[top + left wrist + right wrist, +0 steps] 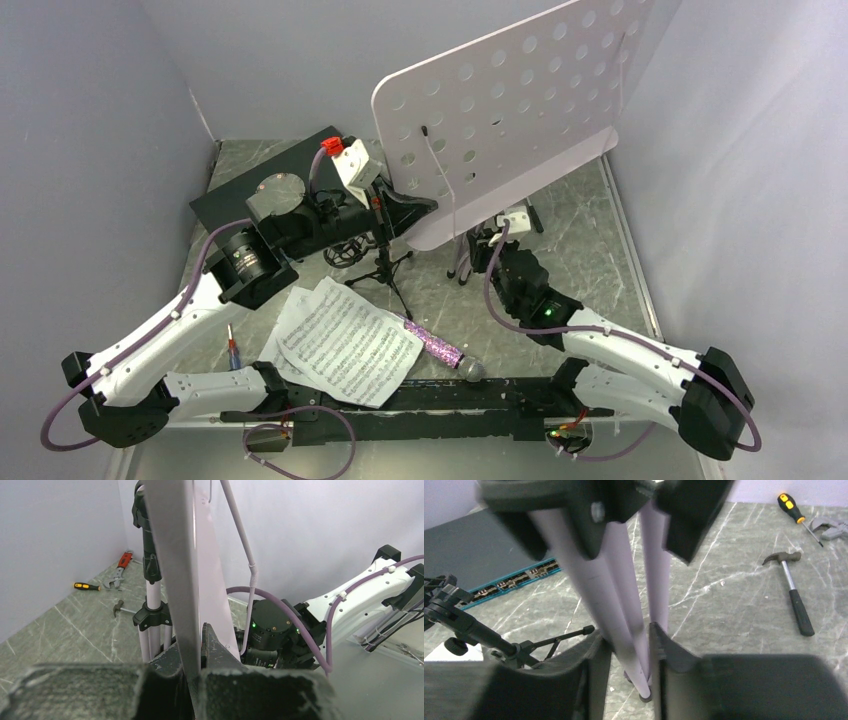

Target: Set up the instrument practice props

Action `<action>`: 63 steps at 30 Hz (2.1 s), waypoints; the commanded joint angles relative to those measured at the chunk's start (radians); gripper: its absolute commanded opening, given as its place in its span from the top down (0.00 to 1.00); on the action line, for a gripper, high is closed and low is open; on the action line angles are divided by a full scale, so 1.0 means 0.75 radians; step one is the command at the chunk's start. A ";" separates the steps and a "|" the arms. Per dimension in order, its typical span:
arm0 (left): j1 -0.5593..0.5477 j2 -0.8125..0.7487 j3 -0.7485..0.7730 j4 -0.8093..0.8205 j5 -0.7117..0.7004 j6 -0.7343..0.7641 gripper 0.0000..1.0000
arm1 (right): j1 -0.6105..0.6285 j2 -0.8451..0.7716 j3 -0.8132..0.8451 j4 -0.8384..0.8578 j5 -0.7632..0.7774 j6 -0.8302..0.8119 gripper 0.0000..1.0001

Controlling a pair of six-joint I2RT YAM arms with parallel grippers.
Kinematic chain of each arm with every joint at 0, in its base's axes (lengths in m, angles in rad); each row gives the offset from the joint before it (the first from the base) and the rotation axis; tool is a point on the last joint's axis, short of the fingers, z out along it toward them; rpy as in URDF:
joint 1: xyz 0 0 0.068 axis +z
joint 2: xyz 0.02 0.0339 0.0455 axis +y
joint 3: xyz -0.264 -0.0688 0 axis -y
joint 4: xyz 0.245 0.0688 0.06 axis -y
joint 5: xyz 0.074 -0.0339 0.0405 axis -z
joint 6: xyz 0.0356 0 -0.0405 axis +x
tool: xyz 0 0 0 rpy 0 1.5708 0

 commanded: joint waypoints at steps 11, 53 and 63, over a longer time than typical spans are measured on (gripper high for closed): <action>-0.009 -0.009 -0.018 -0.138 -0.043 -0.040 0.97 | 0.007 -0.030 0.050 -0.004 0.055 -0.059 1.00; -0.009 -0.012 0.109 -0.149 -0.182 0.007 0.97 | 0.006 -0.092 0.202 -0.472 -0.156 -0.030 1.00; -0.008 0.015 0.120 -0.225 -0.316 0.014 0.97 | 0.007 -0.126 0.226 -0.572 -0.209 -0.021 1.00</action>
